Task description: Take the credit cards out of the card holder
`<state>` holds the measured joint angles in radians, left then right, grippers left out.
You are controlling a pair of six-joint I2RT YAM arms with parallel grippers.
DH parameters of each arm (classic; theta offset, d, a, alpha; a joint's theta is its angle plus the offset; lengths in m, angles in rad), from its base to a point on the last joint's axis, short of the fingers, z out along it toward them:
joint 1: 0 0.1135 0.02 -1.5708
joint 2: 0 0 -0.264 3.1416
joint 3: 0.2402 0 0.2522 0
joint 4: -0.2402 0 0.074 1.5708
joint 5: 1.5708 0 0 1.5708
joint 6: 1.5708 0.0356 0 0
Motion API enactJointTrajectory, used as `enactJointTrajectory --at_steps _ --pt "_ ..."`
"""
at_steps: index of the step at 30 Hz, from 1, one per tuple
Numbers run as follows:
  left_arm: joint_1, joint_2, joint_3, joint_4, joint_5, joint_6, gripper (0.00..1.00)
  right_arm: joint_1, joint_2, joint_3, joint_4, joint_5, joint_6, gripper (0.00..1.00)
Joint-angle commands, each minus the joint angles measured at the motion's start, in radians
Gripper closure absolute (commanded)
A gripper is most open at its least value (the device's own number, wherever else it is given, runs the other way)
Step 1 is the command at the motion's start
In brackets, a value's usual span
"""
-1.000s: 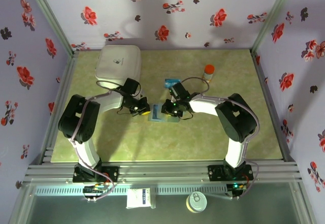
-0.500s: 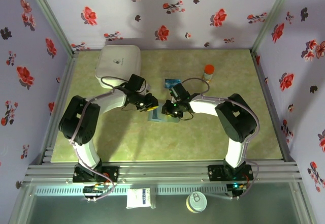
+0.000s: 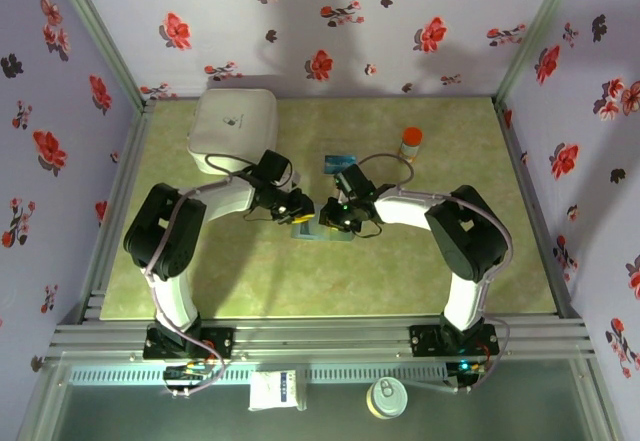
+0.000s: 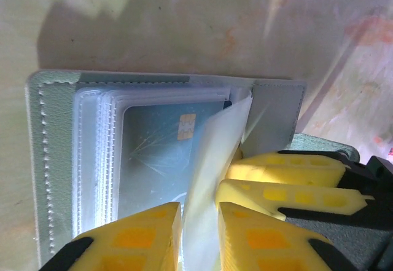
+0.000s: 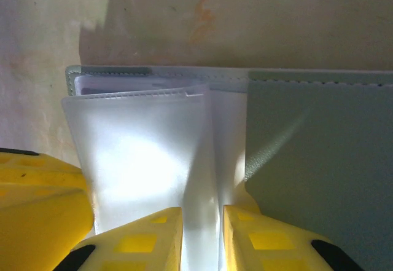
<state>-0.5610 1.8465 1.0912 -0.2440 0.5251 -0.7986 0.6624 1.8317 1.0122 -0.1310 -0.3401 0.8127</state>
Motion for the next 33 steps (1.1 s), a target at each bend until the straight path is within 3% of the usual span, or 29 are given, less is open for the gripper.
enactJointTrajectory --at_steps 1,14,33 --pt "-0.01 0.024 0.017 0.01 0.016 -0.021 0.78 -0.006 -0.032 -0.011 -0.001 0.008 -0.001 0.75" --pt "-0.024 -0.009 0.051 -0.035 -0.003 -0.02 0.87 -0.044 -0.195 -0.058 -0.052 0.053 -0.033 0.74" --pt "-0.138 0.157 0.295 -0.173 -0.032 0.011 0.85 -0.153 -0.374 -0.199 -0.076 0.046 -0.072 0.72"
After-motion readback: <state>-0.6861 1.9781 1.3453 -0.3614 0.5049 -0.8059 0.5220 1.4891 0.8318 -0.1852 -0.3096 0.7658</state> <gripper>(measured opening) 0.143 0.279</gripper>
